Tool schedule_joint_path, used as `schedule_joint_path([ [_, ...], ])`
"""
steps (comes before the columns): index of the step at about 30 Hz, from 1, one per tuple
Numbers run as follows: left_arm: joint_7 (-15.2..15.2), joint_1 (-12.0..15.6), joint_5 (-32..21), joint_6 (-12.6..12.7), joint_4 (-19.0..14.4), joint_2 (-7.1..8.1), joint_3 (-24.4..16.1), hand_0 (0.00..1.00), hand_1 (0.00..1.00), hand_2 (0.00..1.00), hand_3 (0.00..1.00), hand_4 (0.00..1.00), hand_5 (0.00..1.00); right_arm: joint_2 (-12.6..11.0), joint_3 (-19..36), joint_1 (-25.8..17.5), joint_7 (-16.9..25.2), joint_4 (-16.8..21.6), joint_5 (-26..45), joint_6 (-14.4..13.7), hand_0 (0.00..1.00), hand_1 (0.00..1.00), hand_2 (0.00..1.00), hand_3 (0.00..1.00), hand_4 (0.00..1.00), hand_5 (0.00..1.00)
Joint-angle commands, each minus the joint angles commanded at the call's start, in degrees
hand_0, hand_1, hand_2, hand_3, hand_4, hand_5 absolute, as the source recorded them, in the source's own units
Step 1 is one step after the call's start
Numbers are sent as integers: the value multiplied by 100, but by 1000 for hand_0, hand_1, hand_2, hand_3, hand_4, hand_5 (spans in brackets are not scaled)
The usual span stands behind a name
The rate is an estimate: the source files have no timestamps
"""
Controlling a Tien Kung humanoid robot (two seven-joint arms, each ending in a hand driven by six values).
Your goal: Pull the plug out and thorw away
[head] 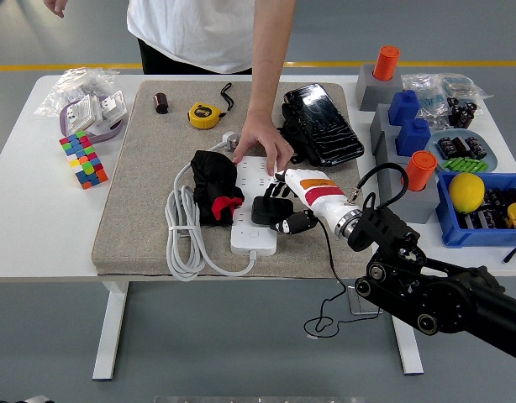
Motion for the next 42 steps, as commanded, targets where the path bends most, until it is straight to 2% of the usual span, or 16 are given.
schedule_joint_path([
  [1, 1, 0, 0, 0, 0, -1, -1, 549, 688, 717, 727, 940, 538, -1, 1, -1, 3, 1, 1, -8, 468, 466, 463, 437, 977, 2],
  [12, 2, -3, -1, -1, 4, 5, 6, 549, 689, 716, 727, 940, 538, -27, 47, -7, -12, 61, -42, -31, 484, 461, 463, 450, 968, 2],
  [21, 1, 3, 1, -1, 5, 2, 1, 549, 688, 717, 726, 940, 537, -96, 286, -55, -18, 279, -12, -29, 487, 451, 458, 454, 966, 2],
  [35, -1, -9, 8, -5, 4, 3, -12, 551, 688, 717, 727, 940, 538, -145, 486, -108, 16, 398, 102, 4, 488, 445, 454, 453, 964, 2],
  [37, 1, -4, 5, -6, 6, 3, -15, 547, 688, 717, 726, 940, 538, -160, 568, -137, 24, 465, 110, 138, 503, 475, 472, 457, 992, 2],
  [42, 3, 1, 3, -9, 10, 3, -12, 547, 688, 717, 726, 940, 538, -194, 781, -186, -23, 676, 171, 455, 503, 475, 472, 457, 992, 2],
])
